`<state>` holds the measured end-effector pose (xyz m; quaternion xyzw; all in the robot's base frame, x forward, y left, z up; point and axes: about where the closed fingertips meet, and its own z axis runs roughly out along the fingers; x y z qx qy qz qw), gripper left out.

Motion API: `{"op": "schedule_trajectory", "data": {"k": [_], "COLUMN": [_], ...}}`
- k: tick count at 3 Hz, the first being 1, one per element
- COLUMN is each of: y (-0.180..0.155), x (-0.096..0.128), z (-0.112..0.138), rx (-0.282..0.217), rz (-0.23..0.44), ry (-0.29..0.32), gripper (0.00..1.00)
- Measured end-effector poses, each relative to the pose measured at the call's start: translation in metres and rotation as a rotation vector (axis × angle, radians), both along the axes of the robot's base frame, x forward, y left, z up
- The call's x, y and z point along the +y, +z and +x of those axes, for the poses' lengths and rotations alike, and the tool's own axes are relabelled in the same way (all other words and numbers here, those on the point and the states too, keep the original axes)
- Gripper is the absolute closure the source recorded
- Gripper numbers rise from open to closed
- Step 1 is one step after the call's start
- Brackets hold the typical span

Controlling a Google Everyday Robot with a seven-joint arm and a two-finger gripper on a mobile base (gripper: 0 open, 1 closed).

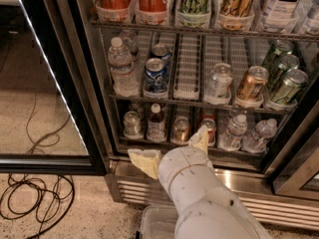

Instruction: Pick pepsi can from middle shelf of fridge

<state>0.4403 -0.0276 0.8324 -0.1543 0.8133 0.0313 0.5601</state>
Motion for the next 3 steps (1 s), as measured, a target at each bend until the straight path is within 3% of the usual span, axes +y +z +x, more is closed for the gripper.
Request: {"op": "schedule_trajectory", "data": {"k": [1,2,3], "y": [-0.004,-0.005,-0.003], "x": [-0.004,0.018,0.033], "z": [0.033,0.082,0.091], "rx": [-0.033,-0.062,-0.098], "rz": [0.044,0.04,-0.022], "ry": [-0.076,-0.08,-0.063], "gripper": [0.0,0.0,0.0]}}
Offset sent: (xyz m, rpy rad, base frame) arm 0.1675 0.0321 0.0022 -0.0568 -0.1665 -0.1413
